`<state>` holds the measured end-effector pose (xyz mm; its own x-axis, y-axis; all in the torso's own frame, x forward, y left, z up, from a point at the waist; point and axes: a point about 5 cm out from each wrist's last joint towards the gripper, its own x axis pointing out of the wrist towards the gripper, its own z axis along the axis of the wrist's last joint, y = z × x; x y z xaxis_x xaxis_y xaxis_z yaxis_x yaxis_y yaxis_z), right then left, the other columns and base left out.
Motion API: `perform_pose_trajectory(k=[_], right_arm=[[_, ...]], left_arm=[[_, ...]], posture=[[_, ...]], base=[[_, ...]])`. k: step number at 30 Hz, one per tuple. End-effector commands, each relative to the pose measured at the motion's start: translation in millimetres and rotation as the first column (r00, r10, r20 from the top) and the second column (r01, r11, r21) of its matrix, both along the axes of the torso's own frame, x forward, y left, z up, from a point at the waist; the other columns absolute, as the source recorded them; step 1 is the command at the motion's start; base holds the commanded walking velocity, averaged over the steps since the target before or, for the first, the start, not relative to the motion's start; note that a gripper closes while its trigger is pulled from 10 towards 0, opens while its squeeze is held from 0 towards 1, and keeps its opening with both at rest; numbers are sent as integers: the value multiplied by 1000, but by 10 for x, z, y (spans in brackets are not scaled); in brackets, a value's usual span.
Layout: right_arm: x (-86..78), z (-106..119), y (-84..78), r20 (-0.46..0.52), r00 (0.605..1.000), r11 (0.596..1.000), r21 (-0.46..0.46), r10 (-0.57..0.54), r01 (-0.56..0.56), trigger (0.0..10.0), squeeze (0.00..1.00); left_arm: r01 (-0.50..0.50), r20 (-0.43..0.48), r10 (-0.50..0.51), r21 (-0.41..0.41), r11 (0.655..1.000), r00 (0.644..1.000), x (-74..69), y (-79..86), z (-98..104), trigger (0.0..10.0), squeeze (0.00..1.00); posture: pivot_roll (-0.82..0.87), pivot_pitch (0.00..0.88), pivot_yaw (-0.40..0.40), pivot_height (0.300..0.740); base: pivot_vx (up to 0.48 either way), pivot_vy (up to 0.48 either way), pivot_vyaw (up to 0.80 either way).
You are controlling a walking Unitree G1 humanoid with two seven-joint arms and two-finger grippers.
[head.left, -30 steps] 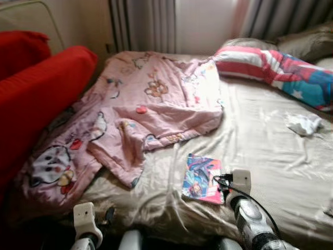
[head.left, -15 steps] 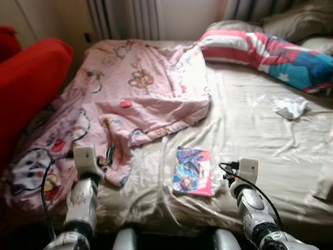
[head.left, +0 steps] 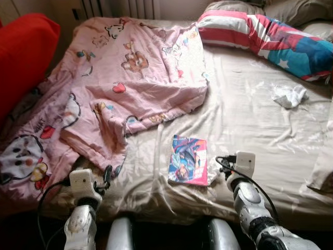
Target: Clean up the room
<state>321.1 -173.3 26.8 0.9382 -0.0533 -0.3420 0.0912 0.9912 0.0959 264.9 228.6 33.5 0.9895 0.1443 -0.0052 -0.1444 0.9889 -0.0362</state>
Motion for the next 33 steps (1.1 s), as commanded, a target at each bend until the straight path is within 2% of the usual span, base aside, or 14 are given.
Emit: perform_pose_trajectory(k=[1,4,5,6,7,21,29,30,33], right_arm=[[-15,-29,22,-21,1000,1000,18,11,-11,10000,1000],[-12,-31,5,-33,999,1000,12,14,-14,10000,1000],[-6,-34,-15,-50,999,1000,27,4,-3,10000,765],[-6,-37,-21,-56,998,999,33,1,1,10000,765],[-7,-43,-31,-70,998,1000,28,-4,6,10000,0],[10,-56,-39,-134,991,998,50,-16,23,10000,0],[80,38,-12,-72,997,996,89,-11,17,10000,0],[91,60,-8,-49,999,995,103,-12,17,10000,0],[85,62,-7,-36,999,998,65,-1,3,10000,0]], left_arm=[[5,3,-5,0,1000,1000,-52,-8,-12,10000,0],[5,4,-5,2,1000,1000,-79,-13,-9,10000,0],[3,0,-3,8,1000,1000,-94,-12,-13,10000,0],[2,-1,-2,11,1000,1000,-102,-12,-13,10000,0],[-1,-2,1,13,1000,1000,-113,-13,-12,10000,0],[-22,30,21,32,999,999,-347,-35,53,10000,0],[-23,49,21,38,999,999,-496,-33,111,10000,0],[-23,50,21,39,999,999,-526,-29,119,10000,0],[-21,49,19,39,999,999,-562,-30,133,10000,0]], posture=[[130,226,-25,602],[134,232,-25,602],[135,236,-26,602],[136,239,-26,602],[137,241,-27,602],[181,310,-23,602],[187,348,-13,602],[183,352,-11,592],[175,361,-10,577]], base=[[0,0,0],[0,0,0],[0,0,0],[0,0,0],[0,0,0],[0,0,0],[0,0,0],[0,0,0],[0,0,0]])
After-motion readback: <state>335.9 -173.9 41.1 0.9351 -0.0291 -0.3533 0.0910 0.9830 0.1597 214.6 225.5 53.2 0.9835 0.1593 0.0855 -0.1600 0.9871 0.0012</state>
